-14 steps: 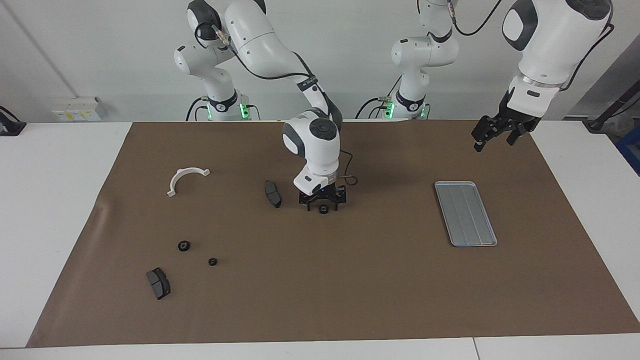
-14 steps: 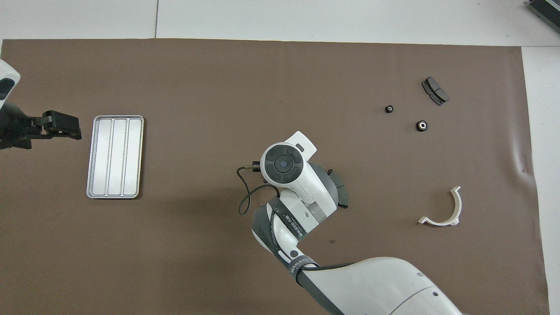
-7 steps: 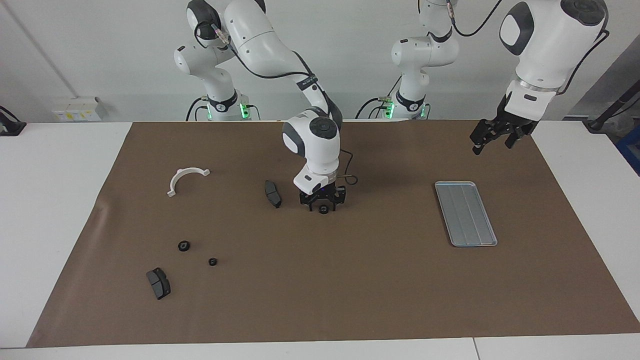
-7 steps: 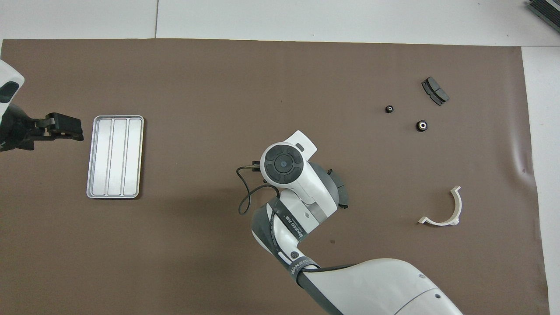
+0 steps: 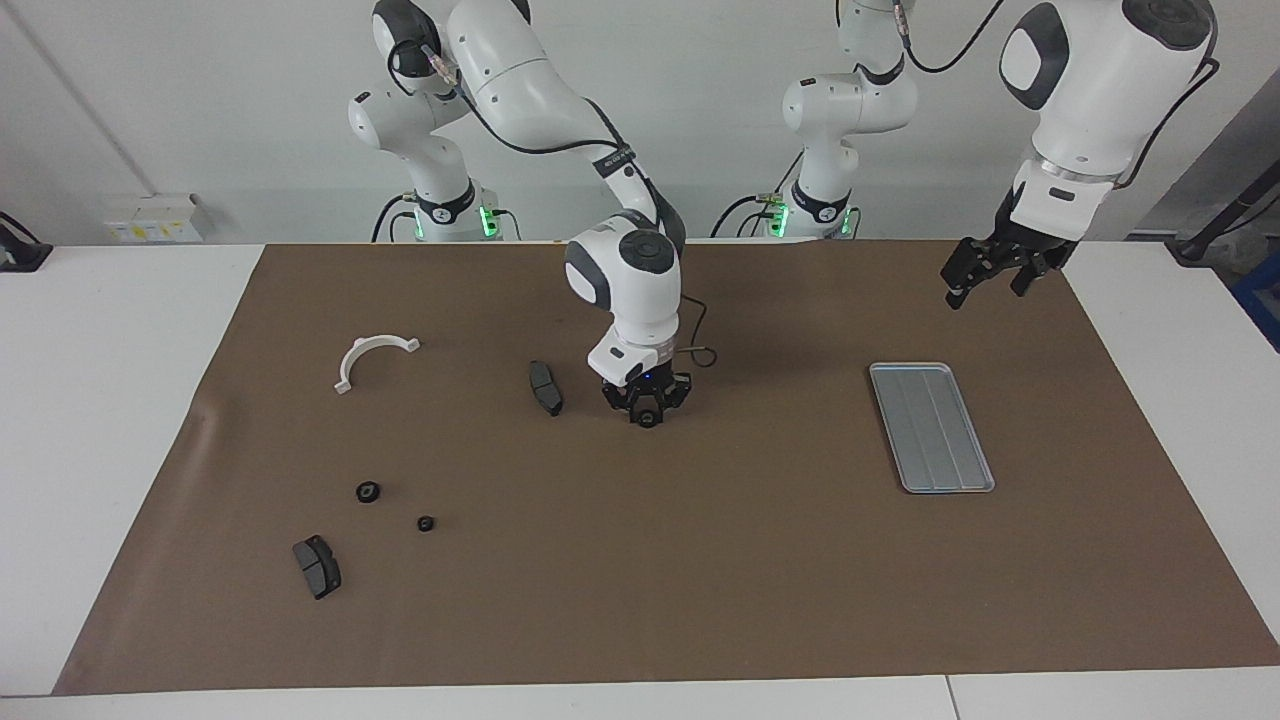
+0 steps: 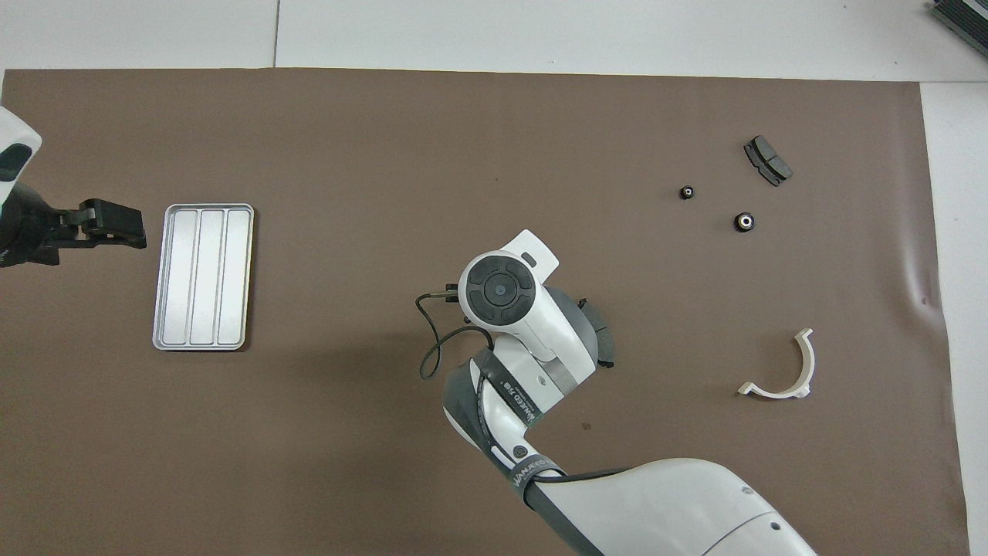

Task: Place bearing gear from tray to pile

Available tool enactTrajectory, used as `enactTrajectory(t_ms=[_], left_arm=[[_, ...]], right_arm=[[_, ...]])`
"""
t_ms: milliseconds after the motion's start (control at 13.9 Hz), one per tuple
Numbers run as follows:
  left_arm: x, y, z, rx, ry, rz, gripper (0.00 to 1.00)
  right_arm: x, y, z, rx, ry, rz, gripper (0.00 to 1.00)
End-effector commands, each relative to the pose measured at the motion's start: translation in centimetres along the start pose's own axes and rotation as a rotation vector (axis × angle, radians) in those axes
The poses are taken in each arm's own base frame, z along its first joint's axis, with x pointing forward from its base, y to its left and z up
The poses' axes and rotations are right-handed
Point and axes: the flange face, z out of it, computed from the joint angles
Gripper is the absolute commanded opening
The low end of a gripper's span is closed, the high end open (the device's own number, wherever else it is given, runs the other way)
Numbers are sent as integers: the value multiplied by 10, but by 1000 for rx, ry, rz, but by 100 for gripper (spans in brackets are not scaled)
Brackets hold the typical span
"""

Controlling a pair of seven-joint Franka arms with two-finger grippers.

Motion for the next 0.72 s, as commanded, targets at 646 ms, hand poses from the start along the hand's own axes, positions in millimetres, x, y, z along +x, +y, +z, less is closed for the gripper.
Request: enactTrajectory(t_ms=[646], left_arm=[[-8,-5,-2,8,9,-1,100]], right_arm=[[58,103,-84,-28,-11,73,0]])
